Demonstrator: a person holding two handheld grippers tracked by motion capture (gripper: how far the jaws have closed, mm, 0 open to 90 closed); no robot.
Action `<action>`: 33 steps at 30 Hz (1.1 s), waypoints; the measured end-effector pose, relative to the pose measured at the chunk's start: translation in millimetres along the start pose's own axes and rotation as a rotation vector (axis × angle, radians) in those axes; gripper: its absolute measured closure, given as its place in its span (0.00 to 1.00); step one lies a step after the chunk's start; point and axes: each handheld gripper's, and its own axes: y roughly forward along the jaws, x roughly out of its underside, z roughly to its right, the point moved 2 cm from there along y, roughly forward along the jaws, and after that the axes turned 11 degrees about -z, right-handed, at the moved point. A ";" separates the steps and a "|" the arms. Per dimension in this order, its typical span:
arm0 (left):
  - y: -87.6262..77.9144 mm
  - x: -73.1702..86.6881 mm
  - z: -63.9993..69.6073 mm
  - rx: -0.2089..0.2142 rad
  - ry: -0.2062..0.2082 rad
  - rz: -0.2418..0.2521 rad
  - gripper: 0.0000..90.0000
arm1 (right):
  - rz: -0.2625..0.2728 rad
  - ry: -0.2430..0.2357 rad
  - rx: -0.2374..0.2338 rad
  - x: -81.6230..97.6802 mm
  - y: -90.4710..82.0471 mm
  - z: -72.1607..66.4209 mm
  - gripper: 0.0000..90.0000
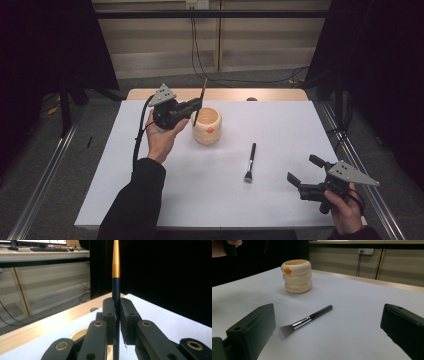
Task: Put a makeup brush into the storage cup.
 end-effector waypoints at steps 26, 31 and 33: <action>38.9 -16.0 -12.3 -0.004 0.007 -0.040 0.93 | -0.002 -0.003 0.001 0.0 0.3 0.5 0.00; 43.5 -11.8 -14.0 -0.011 0.007 -0.040 0.93 | -0.007 -0.003 0.000 0.2 0.1 0.4 0.00; 44.6 -11.2 -14.7 0.006 0.007 -0.031 0.93 | -0.006 -0.004 0.000 0.2 0.2 0.5 0.00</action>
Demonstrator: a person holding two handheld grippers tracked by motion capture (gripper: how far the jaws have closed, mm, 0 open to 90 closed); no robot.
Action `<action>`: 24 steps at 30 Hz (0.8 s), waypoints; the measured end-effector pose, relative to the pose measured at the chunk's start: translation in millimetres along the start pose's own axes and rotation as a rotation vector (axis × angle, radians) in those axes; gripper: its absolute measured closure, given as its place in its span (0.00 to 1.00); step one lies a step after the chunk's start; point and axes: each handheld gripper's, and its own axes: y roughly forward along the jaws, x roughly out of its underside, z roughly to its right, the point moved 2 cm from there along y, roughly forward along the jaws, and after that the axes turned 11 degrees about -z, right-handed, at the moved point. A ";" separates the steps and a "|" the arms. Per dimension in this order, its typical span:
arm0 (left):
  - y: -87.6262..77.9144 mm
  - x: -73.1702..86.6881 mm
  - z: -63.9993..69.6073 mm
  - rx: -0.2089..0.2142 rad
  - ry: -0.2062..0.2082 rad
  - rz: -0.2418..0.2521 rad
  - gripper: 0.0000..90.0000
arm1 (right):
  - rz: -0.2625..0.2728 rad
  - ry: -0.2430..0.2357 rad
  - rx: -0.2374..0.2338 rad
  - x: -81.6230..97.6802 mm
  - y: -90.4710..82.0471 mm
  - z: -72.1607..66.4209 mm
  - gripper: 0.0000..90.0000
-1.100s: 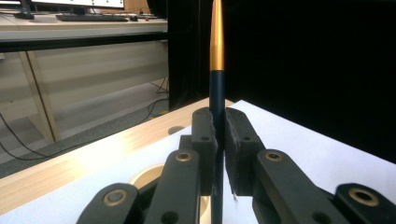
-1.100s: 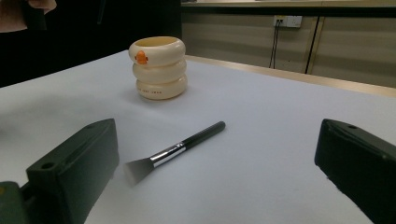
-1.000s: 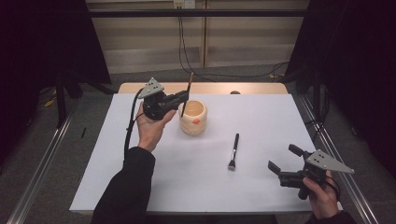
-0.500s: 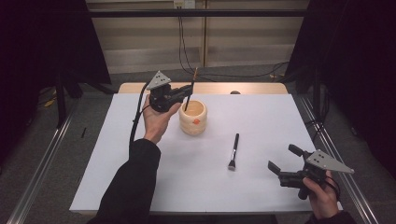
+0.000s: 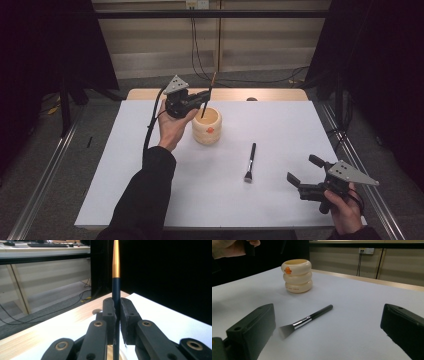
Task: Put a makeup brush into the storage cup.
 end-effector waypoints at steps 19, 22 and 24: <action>17.6 20.2 -10.2 -0.020 -0.028 -0.022 0.93 | 0.002 0.004 0.000 0.1 0.4 0.1 0.00; 18.8 22.4 -11.7 -0.027 -0.030 -0.034 0.93 | 0.006 0.001 0.001 0.0 0.0 0.0 0.00; 19.8 23.3 -10.0 -0.015 -0.038 -0.029 0.93 | 0.006 0.001 0.001 0.0 0.0 0.0 0.00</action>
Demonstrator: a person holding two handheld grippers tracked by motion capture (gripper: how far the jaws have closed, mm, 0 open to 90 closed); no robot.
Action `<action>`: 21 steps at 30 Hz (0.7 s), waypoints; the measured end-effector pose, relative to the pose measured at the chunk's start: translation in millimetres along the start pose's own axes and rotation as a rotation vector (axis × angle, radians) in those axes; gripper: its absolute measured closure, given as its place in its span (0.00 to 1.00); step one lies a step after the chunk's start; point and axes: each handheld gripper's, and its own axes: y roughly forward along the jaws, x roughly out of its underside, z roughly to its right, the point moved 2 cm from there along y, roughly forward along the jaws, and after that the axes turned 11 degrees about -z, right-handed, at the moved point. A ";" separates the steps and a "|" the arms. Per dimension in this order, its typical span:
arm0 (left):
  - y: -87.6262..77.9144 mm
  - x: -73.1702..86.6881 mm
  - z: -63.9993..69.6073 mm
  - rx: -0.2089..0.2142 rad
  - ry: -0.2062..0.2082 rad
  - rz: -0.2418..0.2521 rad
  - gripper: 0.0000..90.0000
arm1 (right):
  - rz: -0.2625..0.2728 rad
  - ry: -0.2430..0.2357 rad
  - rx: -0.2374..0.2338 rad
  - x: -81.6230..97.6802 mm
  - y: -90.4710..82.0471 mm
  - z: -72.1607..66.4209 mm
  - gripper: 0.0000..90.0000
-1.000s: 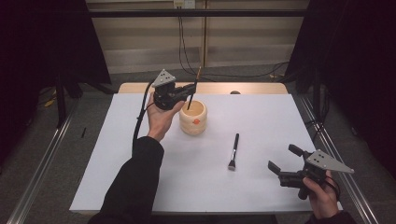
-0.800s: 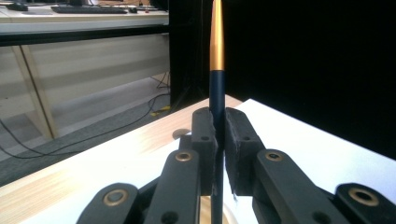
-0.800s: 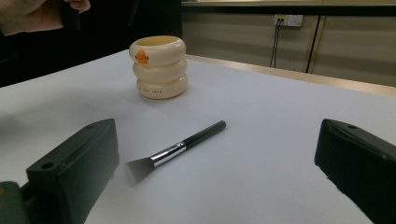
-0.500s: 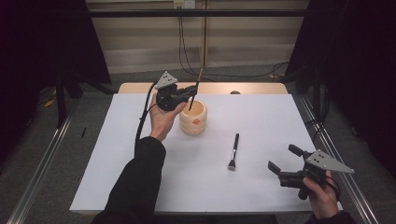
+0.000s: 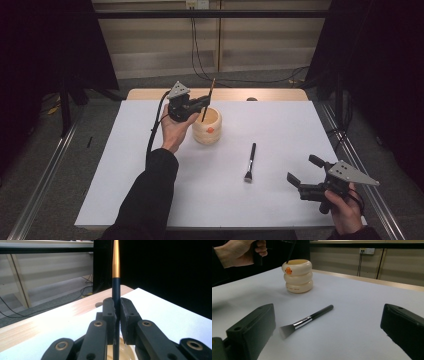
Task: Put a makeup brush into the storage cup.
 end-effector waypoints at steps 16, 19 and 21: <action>-2.8 15.9 0.1 -0.016 0.013 -0.020 0.93 | -0.004 0.005 -0.002 0.1 0.3 -0.1 0.00; -3.3 18.9 -0.7 -0.034 0.005 -0.030 0.93 | -0.001 0.003 0.001 0.0 0.0 0.1 0.00; -4.7 21.7 -2.5 -0.010 0.008 -0.030 0.93 | -0.002 0.007 0.000 0.1 0.0 0.0 0.00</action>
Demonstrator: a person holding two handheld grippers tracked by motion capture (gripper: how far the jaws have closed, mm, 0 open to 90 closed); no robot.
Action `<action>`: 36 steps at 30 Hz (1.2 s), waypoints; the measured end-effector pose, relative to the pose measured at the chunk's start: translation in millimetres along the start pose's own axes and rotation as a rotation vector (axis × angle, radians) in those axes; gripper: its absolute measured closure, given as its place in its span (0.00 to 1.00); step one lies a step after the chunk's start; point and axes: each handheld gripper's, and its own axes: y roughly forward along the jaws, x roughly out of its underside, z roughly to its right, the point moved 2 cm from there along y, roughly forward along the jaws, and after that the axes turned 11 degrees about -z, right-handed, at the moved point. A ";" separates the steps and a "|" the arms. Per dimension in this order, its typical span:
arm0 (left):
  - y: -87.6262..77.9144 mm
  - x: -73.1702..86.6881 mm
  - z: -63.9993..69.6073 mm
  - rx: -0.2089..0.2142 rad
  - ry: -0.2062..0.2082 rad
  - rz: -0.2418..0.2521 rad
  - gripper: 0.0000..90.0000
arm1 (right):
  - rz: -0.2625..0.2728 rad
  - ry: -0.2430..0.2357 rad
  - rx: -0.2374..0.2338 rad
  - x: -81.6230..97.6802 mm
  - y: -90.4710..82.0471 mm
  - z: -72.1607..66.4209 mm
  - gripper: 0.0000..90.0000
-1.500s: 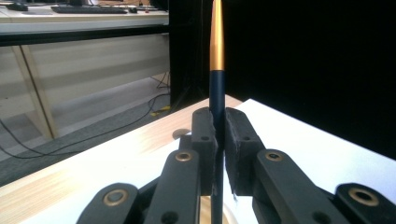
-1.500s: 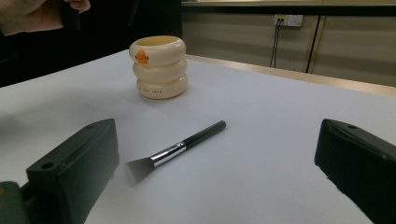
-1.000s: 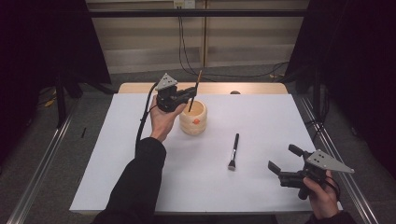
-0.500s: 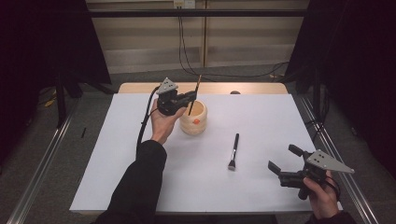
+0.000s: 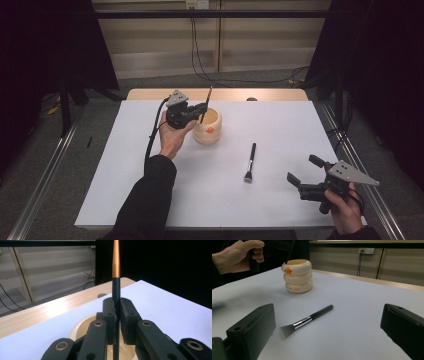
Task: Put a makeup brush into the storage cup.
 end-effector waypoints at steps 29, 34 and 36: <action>-7.3 13.1 1.0 -0.006 -0.038 0.003 1.00 | -0.006 -0.003 -0.004 -0.2 0.5 -0.4 0.00; -7.5 14.6 -1.4 -0.006 -0.021 -0.005 0.99 | -0.004 -0.003 -0.001 0.0 0.5 -0.3 0.00; -7.5 15.1 -2.6 0.005 0.000 -0.016 0.98 | -0.002 -0.002 0.000 0.0 0.4 0.0 0.00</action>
